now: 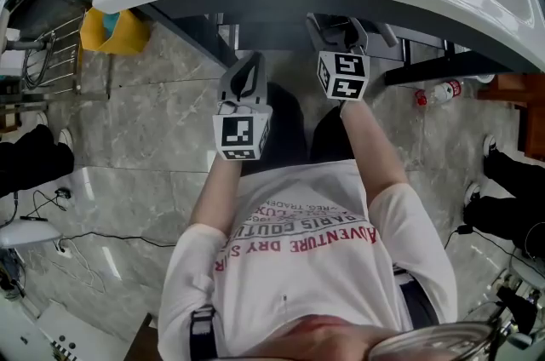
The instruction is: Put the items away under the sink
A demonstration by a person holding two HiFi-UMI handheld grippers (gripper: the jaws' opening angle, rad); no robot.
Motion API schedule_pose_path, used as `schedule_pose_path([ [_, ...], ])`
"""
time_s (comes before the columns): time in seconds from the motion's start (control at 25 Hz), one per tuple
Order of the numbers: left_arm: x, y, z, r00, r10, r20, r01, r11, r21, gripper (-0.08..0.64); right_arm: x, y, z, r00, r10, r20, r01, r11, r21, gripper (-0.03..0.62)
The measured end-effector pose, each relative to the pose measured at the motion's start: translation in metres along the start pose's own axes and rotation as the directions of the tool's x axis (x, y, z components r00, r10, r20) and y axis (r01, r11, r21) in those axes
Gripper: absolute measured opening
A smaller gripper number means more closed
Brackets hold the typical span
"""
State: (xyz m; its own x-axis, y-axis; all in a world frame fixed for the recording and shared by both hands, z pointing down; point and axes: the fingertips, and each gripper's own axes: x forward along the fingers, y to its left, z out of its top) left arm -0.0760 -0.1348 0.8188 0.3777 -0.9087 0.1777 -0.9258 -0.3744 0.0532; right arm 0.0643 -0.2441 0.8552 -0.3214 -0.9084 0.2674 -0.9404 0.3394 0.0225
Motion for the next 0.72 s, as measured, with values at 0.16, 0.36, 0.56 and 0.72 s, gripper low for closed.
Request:
schedule_pose_path([
  [0.16,0.003,0.0,-0.006,1.0,-0.01,-0.012,0.009,1.0,-0.013,0.028,0.008,0.001,0.001,0.999,-0.027,0.017,0.027,1.0,0.007,0.362],
  [0.36,0.008,-0.001,-0.009,1.0,-0.023,-0.017,0.022,1.0,-0.015,0.027,0.022,-0.006,0.004,0.995,-0.089,0.036,0.089,0.996,0.018,0.362],
  [0.56,0.007,0.001,-0.009,1.0,-0.018,-0.018,0.018,1.0,-0.015,0.028,0.029,-0.012,0.007,0.989,-0.146,0.025,0.145,0.989,0.029,0.362],
  [0.72,0.006,0.004,-0.01,1.0,-0.013,-0.026,0.012,1.0,-0.014,0.028,0.031,-0.016,0.008,0.977,-0.212,0.028,0.211,0.976,0.043,0.362],
])
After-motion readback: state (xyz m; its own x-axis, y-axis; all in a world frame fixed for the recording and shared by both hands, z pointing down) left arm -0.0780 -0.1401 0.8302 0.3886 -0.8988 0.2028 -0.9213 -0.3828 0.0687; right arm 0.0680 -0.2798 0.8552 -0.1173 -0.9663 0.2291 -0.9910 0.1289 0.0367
